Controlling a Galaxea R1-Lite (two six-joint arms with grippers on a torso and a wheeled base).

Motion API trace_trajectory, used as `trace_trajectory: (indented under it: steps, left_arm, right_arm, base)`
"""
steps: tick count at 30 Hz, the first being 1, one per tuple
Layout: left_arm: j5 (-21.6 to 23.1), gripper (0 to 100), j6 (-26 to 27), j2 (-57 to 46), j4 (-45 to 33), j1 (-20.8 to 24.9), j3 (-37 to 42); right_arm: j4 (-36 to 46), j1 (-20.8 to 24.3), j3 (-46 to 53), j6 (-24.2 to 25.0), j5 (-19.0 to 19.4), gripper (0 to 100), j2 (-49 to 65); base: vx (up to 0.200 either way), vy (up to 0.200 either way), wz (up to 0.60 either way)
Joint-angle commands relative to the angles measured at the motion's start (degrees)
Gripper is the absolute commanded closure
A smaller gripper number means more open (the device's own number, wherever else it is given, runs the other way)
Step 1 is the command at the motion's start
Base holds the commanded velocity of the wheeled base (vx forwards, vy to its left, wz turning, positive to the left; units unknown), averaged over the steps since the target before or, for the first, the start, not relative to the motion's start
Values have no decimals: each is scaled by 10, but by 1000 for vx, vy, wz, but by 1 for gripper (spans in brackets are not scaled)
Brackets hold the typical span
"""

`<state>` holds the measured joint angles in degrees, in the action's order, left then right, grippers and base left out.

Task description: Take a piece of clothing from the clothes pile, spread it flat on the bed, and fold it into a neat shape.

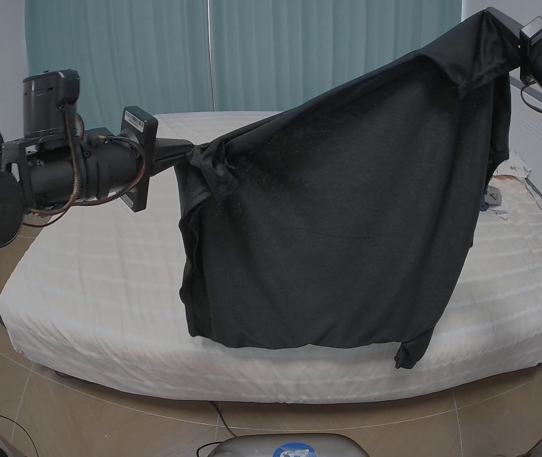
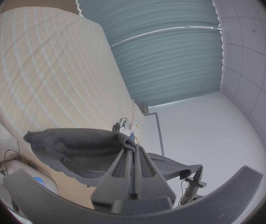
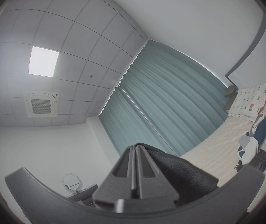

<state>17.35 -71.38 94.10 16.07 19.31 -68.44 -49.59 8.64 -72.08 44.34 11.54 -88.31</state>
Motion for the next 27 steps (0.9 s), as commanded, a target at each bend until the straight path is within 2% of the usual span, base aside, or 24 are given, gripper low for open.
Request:
trace_trajectory:
  steps: [1,4,9,20,24,27]
  left_arm:
    - [1,100,-24,99,2,-13,-54]
    - [-1,100,-24,110,3,-13,-59]
    - [-4,100,-24,166,5,-14,-96]
    - [-4,100,-24,239,6,-18,-131]
    - [-4,100,-25,273,6,-19,-151]
    - [-8,100,-24,303,6,-19,-167]
  right_arm:
    - [5,-6,-17,0,1,100,-85]
    - [2,-6,-15,0,1,100,-93]
    - [-49,-6,-13,-2,-6,100,-157]
    - [-60,-6,-10,-5,-20,100,-215]
    - [-81,-7,-10,-7,-29,100,-246]
    - [-85,-6,-12,-9,-54,100,-281]
  base:
    - [0,0,0]
    - [133,0,0]
    - [200,0,0]
    - [200,0,0]
    - [0,0,0]
    - [0,0,0]
